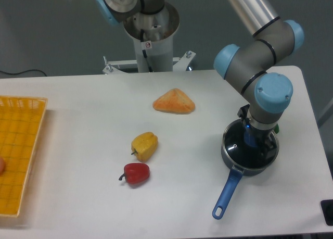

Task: Open the lid
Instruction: 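Close the gripper on the lid knob and adjust the grip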

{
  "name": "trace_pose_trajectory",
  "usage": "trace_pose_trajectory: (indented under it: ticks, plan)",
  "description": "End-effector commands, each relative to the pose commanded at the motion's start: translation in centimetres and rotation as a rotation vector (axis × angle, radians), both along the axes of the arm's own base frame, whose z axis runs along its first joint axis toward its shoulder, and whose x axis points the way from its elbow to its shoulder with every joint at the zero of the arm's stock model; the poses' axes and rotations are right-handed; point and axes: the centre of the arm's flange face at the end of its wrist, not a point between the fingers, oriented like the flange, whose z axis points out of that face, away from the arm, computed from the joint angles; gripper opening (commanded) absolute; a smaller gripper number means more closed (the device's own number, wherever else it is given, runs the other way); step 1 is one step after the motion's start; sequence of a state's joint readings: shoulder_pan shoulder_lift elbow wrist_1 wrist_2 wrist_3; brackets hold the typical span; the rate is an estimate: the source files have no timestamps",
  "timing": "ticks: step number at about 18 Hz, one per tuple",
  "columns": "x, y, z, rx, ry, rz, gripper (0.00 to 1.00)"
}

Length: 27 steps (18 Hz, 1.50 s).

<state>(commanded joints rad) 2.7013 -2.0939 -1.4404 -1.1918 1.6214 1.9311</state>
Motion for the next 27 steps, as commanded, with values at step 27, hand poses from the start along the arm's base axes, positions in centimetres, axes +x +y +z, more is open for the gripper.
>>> trace_pose_trajectory:
  ticks: [27]
  plan:
    - [-0.8, -1.3, 0.6, -0.026, -0.032, -0.053, 0.7]
